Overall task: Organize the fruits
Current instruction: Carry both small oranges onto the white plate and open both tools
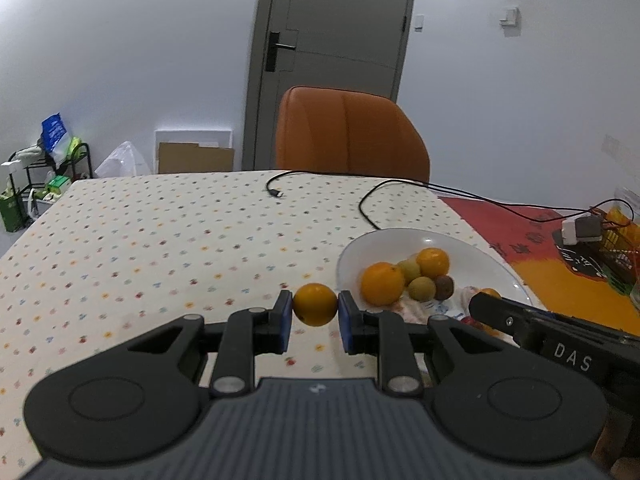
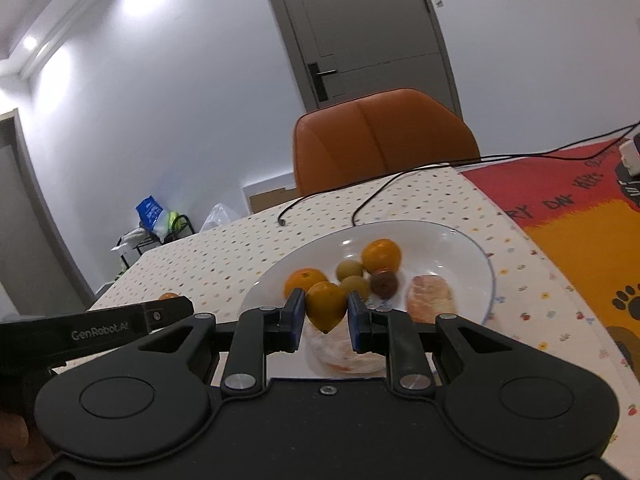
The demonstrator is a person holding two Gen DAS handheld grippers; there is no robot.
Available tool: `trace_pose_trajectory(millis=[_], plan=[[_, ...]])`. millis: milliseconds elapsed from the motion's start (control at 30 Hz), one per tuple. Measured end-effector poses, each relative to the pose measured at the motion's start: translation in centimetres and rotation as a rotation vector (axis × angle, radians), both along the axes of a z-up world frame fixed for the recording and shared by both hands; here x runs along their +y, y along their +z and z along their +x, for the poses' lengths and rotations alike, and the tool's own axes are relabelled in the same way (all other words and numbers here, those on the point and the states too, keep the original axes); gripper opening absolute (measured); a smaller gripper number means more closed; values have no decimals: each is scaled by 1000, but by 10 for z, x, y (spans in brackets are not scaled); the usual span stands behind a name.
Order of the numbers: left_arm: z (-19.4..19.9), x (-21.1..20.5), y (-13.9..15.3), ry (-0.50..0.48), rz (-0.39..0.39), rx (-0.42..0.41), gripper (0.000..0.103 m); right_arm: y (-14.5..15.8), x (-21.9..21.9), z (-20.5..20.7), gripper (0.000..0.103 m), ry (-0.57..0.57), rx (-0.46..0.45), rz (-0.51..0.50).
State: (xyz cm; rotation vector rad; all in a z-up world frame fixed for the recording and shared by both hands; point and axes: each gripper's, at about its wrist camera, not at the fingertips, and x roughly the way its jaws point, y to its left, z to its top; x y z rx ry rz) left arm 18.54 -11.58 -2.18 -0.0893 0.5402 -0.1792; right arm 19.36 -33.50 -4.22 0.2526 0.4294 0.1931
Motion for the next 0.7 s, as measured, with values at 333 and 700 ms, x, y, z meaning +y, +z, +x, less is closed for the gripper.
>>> trace_pose_trajectory(millis=[333, 700], plan=[[12, -19, 3, -18, 14, -5, 23, -8, -22, 9, 21, -20, 12, 28], [19, -28, -2, -28, 13, 6, 23, -15, -16, 24, 25, 41, 37, 39]])
